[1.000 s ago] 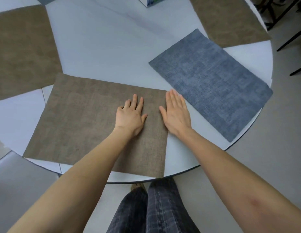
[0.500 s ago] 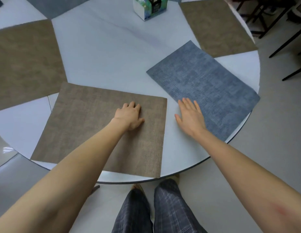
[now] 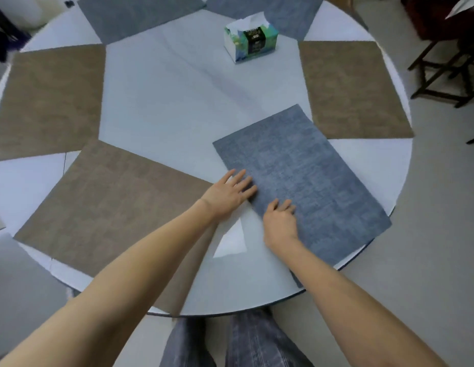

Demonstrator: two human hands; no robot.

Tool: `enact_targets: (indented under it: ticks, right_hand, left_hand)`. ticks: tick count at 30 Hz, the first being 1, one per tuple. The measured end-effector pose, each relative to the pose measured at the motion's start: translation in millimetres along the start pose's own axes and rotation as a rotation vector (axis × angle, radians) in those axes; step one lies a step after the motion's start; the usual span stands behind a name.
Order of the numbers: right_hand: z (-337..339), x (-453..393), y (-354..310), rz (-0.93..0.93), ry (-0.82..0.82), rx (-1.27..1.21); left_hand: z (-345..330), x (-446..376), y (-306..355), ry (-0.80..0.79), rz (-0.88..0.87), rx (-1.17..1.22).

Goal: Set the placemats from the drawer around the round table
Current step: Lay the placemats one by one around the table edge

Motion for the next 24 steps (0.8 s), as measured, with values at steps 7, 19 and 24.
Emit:
enact_targets:
  ticks: [7,19,24]
  right_hand:
    - [102,-13,81,0.493,-0.263,-0.176]
    - [207,14,145,0.481,-0.282,0.147]
    - [215,49,157,0.419,-0.291,0.203]
  left_hand:
    - [24,-35,2,0.059,0.151,0.171]
    - [129,-11,9,0.252,0.279,0.244]
    - [165,19,33,0.205,0.324,0.197]
Point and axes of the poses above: each hand's wrist, its own x-axis away from the middle knuckle, its own z-axis out of the back of the hand, y = z × x, the point moved 1 cm from there along -x, towards the middle knuckle, and after that the axes turned 5 degrees about -x, right-handed, at the moved point
